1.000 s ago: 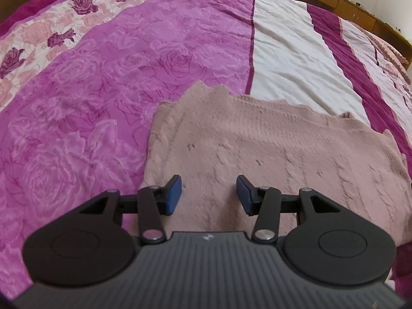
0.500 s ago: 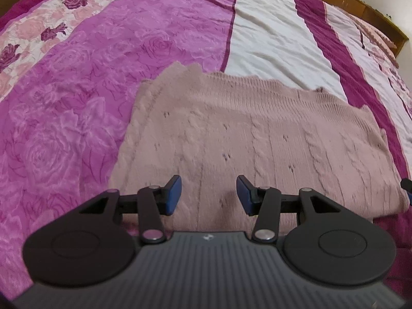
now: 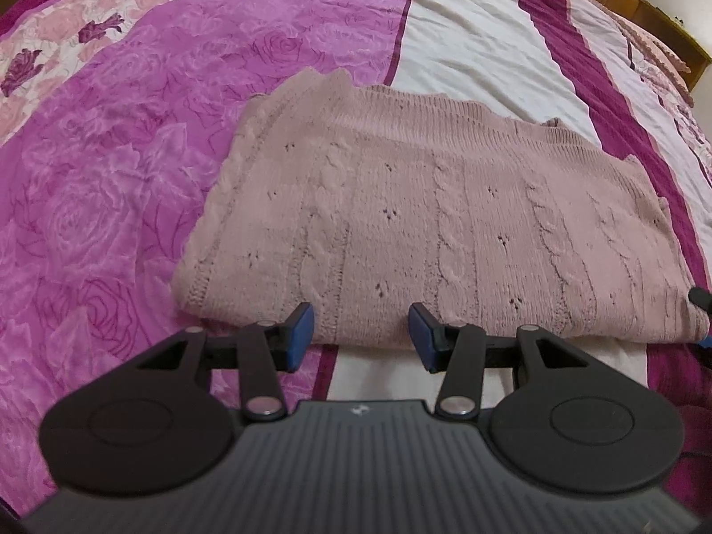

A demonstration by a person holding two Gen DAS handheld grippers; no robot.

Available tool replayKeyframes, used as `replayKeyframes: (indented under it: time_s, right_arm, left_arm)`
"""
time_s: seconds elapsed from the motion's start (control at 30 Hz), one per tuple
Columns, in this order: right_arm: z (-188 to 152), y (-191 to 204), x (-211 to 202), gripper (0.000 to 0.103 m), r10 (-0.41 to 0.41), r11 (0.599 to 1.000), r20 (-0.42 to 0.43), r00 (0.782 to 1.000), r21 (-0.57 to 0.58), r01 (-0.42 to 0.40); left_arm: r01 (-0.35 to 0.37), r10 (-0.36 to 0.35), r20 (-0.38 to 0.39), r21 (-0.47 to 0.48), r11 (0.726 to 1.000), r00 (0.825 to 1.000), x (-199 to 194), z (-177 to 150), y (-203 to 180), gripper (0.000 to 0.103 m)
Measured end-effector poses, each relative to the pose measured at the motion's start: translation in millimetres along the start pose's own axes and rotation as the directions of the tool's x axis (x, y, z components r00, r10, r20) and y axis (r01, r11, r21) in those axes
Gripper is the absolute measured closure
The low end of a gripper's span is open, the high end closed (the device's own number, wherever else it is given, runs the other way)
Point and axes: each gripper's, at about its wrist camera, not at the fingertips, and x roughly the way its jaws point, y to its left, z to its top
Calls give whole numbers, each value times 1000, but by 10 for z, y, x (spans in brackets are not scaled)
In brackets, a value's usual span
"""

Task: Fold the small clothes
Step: 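Pinch and smooth the folded cardigan edge with the right tool, then grasp the folded cardigan edge with the right tool and lift it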

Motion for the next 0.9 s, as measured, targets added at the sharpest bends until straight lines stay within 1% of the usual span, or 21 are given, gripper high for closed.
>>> replayKeyframes:
  time_s: [0.1,0.13,0.27,0.4,0.47,0.53,0.57,0.6,0.63,0.67,0.7,0.77,0.83,0.87,0.9]
  right_arm:
    - [2,-9,76,29,55,997,25,998,56,-57]
    - [4,-2,108,29,60,996,33,998,68,-63]
    - [8,53,227,29,62,995,79,995,75,-68]
    - [10,61,323,29,72,991,123,990,105,-85]
    - [13,86,366,31,70,991,128,989,100,-84]
    - [13,131,401,37,69,994,125,990,76,-78]
    - [17,152,422,48,66,995,119,991,66,-74]
    - [18,172,443,65,58,996,115,992,57,-65]
    - [24,183,451,72,53,997,114,992,50,-59]
    - [35,188,449,76,55,997,119,991,50,-62]
    - [46,184,440,79,69,995,125,990,58,-76]
    - [70,190,415,79,102,991,137,985,68,-112]
    - [88,219,409,79,110,991,137,984,64,-120]
    - [99,234,426,77,106,991,131,986,65,-115]
    - [111,241,450,73,93,992,124,988,72,-102]
  left_arm:
    - [1,-1,-4,3,1000,1000,10,-19,-18,54]
    - [1,-1,-6,5,1000,1000,12,-20,-22,54]
    - [-2,2,-5,6,1000,1000,-1,-15,-20,54]
    - [-6,6,-4,-3,1000,1000,-5,-21,-9,54]
    - [-7,7,-6,-5,1000,1000,-2,-30,-3,54]
    - [-6,6,-9,-4,1000,1000,1,-35,-2,54]
    - [-6,6,-9,-1,1000,1000,1,-36,-3,54]
    - [-7,7,-8,2,1000,1000,-2,-34,-2,54]
    - [-7,7,-6,3,1000,1000,-7,-35,-1,54]
    - [-8,8,-4,5,1000,1000,-17,-31,7,54]
    - [-9,9,-1,5,1000,1000,-25,-28,19,54]
    - [-14,14,2,0,1000,1000,-36,-17,49,54]
    - [-18,18,4,-8,1000,1000,-43,-7,94,54]
    - [-20,20,5,-13,1000,1000,-46,-4,114,54]
    - [-21,22,6,-20,1000,1000,-49,-3,137,54]
